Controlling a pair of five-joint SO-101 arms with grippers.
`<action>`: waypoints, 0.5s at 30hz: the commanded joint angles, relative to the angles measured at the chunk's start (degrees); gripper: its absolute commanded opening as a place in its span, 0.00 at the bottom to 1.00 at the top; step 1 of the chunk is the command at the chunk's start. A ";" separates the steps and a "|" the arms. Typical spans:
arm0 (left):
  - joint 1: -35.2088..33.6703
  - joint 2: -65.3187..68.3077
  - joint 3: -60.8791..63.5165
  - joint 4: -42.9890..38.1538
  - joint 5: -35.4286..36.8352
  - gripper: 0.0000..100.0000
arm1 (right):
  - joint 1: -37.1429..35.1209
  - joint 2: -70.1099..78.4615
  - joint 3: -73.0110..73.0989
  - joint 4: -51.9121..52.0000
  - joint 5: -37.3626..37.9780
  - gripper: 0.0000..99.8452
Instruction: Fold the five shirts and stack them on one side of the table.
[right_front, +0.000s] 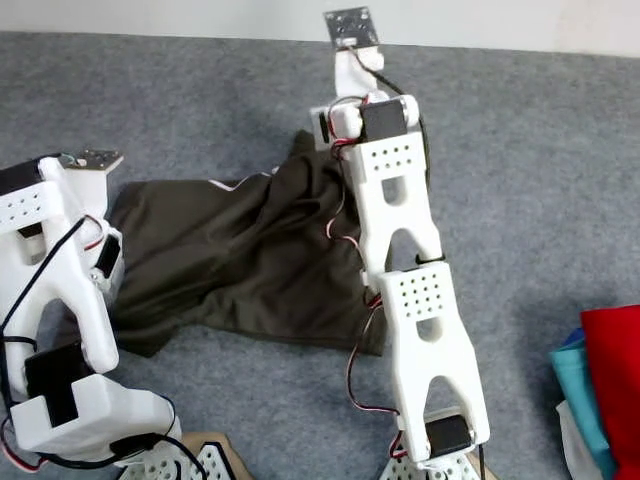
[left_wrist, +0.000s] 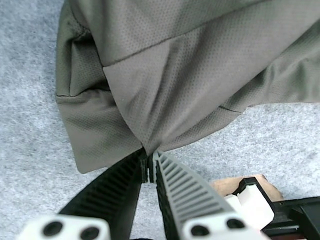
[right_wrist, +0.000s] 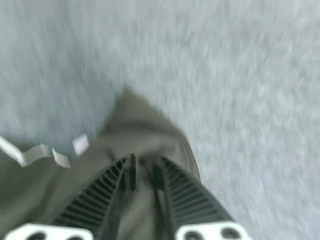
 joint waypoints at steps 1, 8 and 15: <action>0.13 -1.80 -0.13 0.35 0.44 0.01 | -2.77 -0.40 2.77 -6.37 -1.58 0.13; 0.13 -1.80 -0.13 0.35 0.44 0.01 | -5.85 -0.66 14.20 -18.07 -1.76 0.13; 0.13 -1.80 -0.13 0.35 0.44 0.01 | -5.58 -0.31 22.64 -23.43 -1.49 0.13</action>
